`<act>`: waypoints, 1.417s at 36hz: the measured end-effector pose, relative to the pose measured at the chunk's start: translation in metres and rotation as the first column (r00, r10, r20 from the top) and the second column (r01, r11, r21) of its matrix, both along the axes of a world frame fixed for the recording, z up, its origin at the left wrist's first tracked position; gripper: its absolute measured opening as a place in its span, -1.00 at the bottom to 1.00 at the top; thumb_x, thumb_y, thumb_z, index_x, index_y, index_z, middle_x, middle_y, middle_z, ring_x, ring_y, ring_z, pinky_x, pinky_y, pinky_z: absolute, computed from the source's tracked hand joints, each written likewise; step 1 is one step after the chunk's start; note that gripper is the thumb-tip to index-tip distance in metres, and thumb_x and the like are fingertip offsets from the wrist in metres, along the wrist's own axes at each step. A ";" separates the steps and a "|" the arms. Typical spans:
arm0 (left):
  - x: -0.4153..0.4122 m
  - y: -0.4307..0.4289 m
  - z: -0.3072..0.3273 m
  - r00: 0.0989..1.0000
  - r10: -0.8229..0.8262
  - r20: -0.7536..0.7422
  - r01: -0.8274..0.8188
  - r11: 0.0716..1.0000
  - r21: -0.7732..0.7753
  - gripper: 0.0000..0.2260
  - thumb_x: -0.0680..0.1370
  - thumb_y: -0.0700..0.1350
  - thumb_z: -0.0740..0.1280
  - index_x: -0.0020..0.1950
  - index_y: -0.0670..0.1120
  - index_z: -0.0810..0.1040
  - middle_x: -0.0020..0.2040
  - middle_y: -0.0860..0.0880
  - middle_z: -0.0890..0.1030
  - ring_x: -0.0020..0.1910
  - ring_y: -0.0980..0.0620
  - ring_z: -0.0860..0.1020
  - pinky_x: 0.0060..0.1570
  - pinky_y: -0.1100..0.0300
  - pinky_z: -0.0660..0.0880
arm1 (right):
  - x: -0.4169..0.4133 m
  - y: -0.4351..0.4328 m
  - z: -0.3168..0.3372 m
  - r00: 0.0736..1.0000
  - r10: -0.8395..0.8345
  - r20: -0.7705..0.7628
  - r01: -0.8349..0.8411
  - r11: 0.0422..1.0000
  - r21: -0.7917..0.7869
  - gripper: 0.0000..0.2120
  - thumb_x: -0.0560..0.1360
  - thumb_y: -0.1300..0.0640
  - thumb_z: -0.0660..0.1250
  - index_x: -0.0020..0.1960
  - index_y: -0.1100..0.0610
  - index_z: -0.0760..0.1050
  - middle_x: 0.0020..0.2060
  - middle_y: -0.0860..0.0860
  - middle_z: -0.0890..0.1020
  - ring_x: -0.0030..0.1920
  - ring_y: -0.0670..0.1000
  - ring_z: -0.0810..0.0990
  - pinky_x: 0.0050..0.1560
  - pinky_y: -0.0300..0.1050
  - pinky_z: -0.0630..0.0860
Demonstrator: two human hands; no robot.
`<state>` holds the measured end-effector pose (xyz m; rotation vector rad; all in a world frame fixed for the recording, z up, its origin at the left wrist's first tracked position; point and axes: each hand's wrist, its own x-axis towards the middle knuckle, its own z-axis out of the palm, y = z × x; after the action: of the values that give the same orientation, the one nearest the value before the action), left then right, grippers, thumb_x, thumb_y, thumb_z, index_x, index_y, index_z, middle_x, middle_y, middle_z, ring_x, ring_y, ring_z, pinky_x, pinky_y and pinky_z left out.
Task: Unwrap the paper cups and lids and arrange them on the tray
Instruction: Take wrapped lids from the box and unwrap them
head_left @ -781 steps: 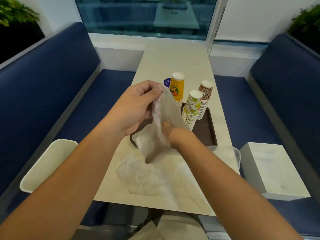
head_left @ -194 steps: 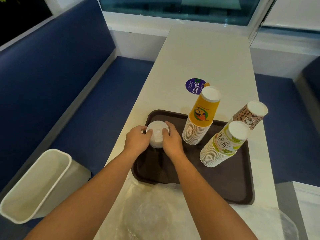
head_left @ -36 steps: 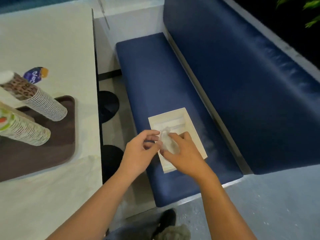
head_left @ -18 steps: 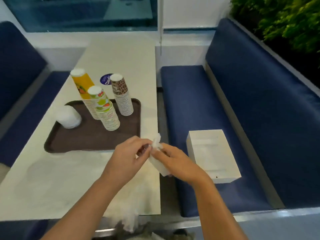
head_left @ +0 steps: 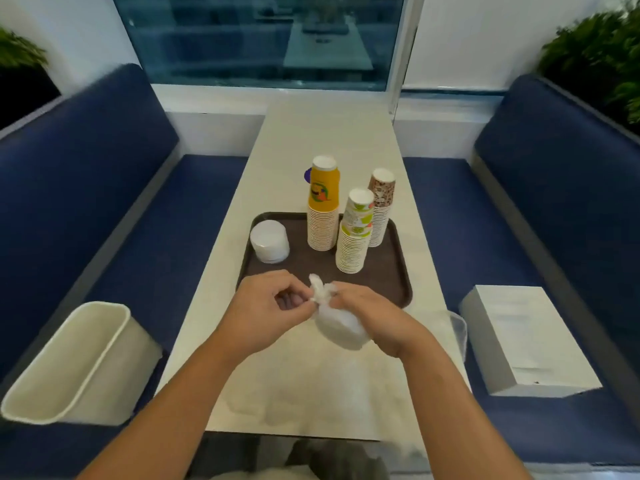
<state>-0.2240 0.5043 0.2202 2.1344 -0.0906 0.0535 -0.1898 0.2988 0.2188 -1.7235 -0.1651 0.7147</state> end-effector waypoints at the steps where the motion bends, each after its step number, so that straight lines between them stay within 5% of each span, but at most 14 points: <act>1: 0.001 0.008 0.004 0.999 -0.019 -0.044 0.018 0.999 -0.031 -0.89 0.46 -0.13 0.61 -0.12 0.05 0.73 -0.22 0.09 0.66 -0.22 0.15 0.60 -0.20 0.37 0.51 | 0.002 0.004 0.003 0.999 0.032 -0.037 -0.031 0.999 0.026 -0.73 0.53 0.03 0.25 0.14 -0.05 0.67 -0.03 -0.16 0.70 -0.09 -0.17 0.61 -0.03 -0.19 0.47; 4: 0.003 0.027 0.010 0.987 -0.075 -0.144 0.074 0.997 -0.006 -0.92 0.47 -0.03 0.60 -0.14 0.08 0.73 -0.23 0.13 0.67 -0.22 0.16 0.59 -0.23 0.37 0.50 | 0.010 0.013 0.006 0.976 0.074 -0.206 -0.062 0.996 0.062 -0.67 0.42 -0.01 0.30 0.14 -0.06 0.64 -0.11 -0.11 0.73 -0.16 -0.09 0.66 -0.14 -0.18 0.53; 8: 0.005 0.033 0.011 0.984 -0.119 -0.134 0.135 0.984 0.114 -0.90 0.50 -0.04 0.57 -0.13 0.14 0.69 -0.20 0.21 0.63 -0.16 0.17 0.60 -0.22 0.38 0.51 | 0.025 0.012 0.001 0.863 0.190 -0.468 -0.184 0.981 0.060 -0.64 0.47 -0.05 0.36 0.11 0.20 0.55 -0.13 0.23 0.64 -0.24 0.20 0.64 -0.30 -0.09 0.47; 15: 0.006 0.008 0.005 0.990 -0.129 0.052 0.123 0.987 0.102 -0.83 0.46 -0.17 0.57 -0.07 0.07 0.66 -0.10 0.16 0.59 -0.09 0.13 0.58 -0.16 0.37 0.53 | 0.033 0.008 -0.008 0.668 0.513 -0.539 -0.362 0.857 0.367 -0.63 0.49 -0.06 0.09 -0.02 0.16 0.54 -0.10 0.18 0.55 -0.24 0.19 0.59 -0.31 -0.13 0.43; 18: 0.004 0.004 0.006 0.997 -0.081 0.002 0.081 0.997 -0.019 -0.87 0.50 -0.16 0.55 -0.06 0.06 0.68 -0.14 0.17 0.61 -0.12 0.14 0.59 -0.15 0.35 0.55 | 0.033 0.001 -0.010 0.688 0.491 -0.534 -0.312 0.865 0.394 -0.60 0.51 -0.04 0.03 -0.02 0.20 0.52 -0.12 0.20 0.58 -0.26 0.20 0.61 -0.32 -0.14 0.44; 22: 0.005 -0.006 0.005 0.970 -0.115 -0.216 0.127 0.991 0.041 -0.89 0.57 -0.06 0.47 -0.14 0.05 0.62 -0.35 0.20 0.53 -0.35 0.23 0.45 -0.35 0.40 0.40 | 0.035 -0.012 -0.008 0.742 0.422 -0.521 -0.285 0.902 0.325 -0.58 0.58 -0.01 0.07 0.06 0.27 0.57 -0.11 0.22 0.60 -0.22 0.20 0.62 -0.28 -0.10 0.47; 25: 0.006 -0.013 0.003 0.962 -0.109 -0.249 0.124 0.991 0.046 -0.89 0.55 -0.06 0.49 -0.17 0.02 0.62 -0.37 0.15 0.51 -0.38 0.21 0.41 -0.38 0.36 0.37 | 0.034 -0.017 -0.008 0.783 0.362 -0.506 -0.261 0.929 0.262 -0.63 0.56 0.00 0.17 0.16 0.25 0.52 -0.05 0.25 0.58 -0.18 0.22 0.61 -0.25 -0.06 0.49; 30: 0.004 -0.020 -0.004 0.991 -0.041 -0.127 0.042 0.999 0.001 -0.84 0.45 -0.16 0.57 -0.13 0.06 0.64 -0.10 0.11 0.62 -0.09 0.15 0.60 -0.10 0.32 0.58 | 0.036 -0.020 -0.011 0.778 0.301 -0.551 -0.211 0.952 0.222 -0.60 0.54 -0.03 0.23 0.19 0.26 0.52 0.00 0.27 0.57 -0.15 0.25 0.62 -0.23 -0.06 0.53; 36: -0.001 -0.023 -0.005 0.980 0.076 -0.185 -0.115 0.972 -0.206 -0.86 0.49 -0.18 0.56 -0.07 0.05 0.72 -0.13 0.12 0.72 -0.07 0.09 0.68 -0.02 0.21 0.65 | 0.036 -0.025 -0.009 0.783 0.306 -0.542 -0.182 0.946 0.270 -0.60 0.58 -0.05 0.24 0.25 0.22 0.52 0.05 0.28 0.60 -0.02 0.31 0.64 -0.13 0.01 0.57; 39: -0.002 -0.023 -0.008 0.968 0.148 -0.203 -0.191 0.958 -0.215 -0.88 0.52 -0.17 0.53 -0.07 0.06 0.71 -0.14 0.08 0.71 -0.08 0.01 0.69 -0.02 0.09 0.68 | 0.032 -0.019 -0.003 0.875 0.192 -0.444 -0.129 0.977 0.168 -0.63 0.61 -0.08 0.31 0.30 0.11 0.55 0.13 0.21 0.65 0.07 0.27 0.66 -0.04 0.08 0.60; 42: -0.001 -0.022 -0.010 0.953 0.239 -0.188 -0.273 0.945 -0.178 -0.89 0.52 -0.16 0.50 -0.10 0.06 0.69 -0.19 0.07 0.69 -0.14 0.04 0.67 -0.04 0.09 0.68 | 0.022 -0.008 -0.001 0.998 0.052 -0.032 -0.055 0.996 -0.072 -0.80 0.62 -0.08 0.35 0.21 -0.06 0.56 0.13 -0.05 0.63 0.12 0.03 0.62 -0.02 -0.03 0.60; 46: 0.002 -0.024 -0.005 0.946 0.241 -0.215 -0.291 0.925 -0.244 -0.83 0.49 -0.23 0.52 -0.02 0.03 0.72 -0.16 0.04 0.73 -0.12 0.07 0.71 -0.06 0.21 0.66 | 0.007 0.002 -0.013 0.894 -0.029 0.447 0.069 0.995 -0.074 -0.79 0.56 0.00 0.47 0.18 -0.05 0.56 0.03 -0.23 0.63 0.08 -0.18 0.60 0.03 -0.32 0.52; 51: 0.003 -0.017 0.004 0.958 0.182 -0.221 -0.254 0.899 -0.358 -0.75 0.49 -0.24 0.55 0.11 0.01 0.71 -0.09 0.03 0.76 -0.04 0.09 0.72 0.03 0.20 0.65 | 0.000 0.012 -0.023 0.815 -0.144 0.561 0.221 0.972 -0.073 -0.82 0.58 0.02 0.43 0.18 -0.02 0.58 -0.01 -0.19 0.67 0.02 -0.18 0.60 -0.03 -0.33 0.50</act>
<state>-0.2205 0.4873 0.2243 1.7373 0.2521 0.0065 -0.1898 0.3111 0.1959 -2.0115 -0.3505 0.0631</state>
